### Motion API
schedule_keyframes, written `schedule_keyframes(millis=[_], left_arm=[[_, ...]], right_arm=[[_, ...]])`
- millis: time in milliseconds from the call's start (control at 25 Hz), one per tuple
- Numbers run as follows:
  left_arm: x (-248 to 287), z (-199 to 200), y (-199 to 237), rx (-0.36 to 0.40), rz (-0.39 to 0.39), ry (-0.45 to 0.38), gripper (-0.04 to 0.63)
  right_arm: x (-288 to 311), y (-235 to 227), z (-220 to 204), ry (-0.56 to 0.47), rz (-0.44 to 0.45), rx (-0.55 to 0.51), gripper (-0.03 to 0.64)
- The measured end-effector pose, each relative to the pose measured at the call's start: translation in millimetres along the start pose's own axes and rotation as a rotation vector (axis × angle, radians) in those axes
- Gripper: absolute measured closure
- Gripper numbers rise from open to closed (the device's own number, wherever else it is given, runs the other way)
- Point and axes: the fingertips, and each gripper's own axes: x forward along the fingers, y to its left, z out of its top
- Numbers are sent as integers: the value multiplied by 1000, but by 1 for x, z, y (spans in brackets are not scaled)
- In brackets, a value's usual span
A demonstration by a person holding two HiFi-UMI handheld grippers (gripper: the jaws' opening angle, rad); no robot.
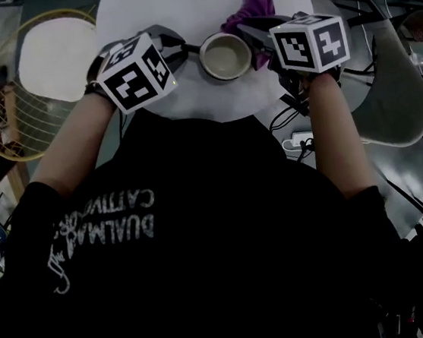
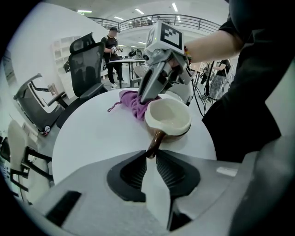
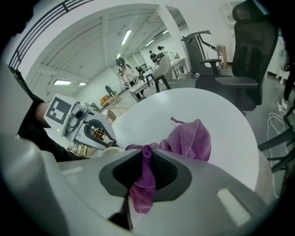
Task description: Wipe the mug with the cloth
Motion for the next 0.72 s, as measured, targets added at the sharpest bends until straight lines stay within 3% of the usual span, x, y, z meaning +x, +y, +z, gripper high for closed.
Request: schedule_keyframes(millis=[440,720], left_arm=[[2,4,-1,-23,24,59,528],[5,2,-2,-34,41,88,528]], right_arm=[[-21,-8,-39,-49,-15,12,551],[-25,-8,-64,-55,-56,-43,551]])
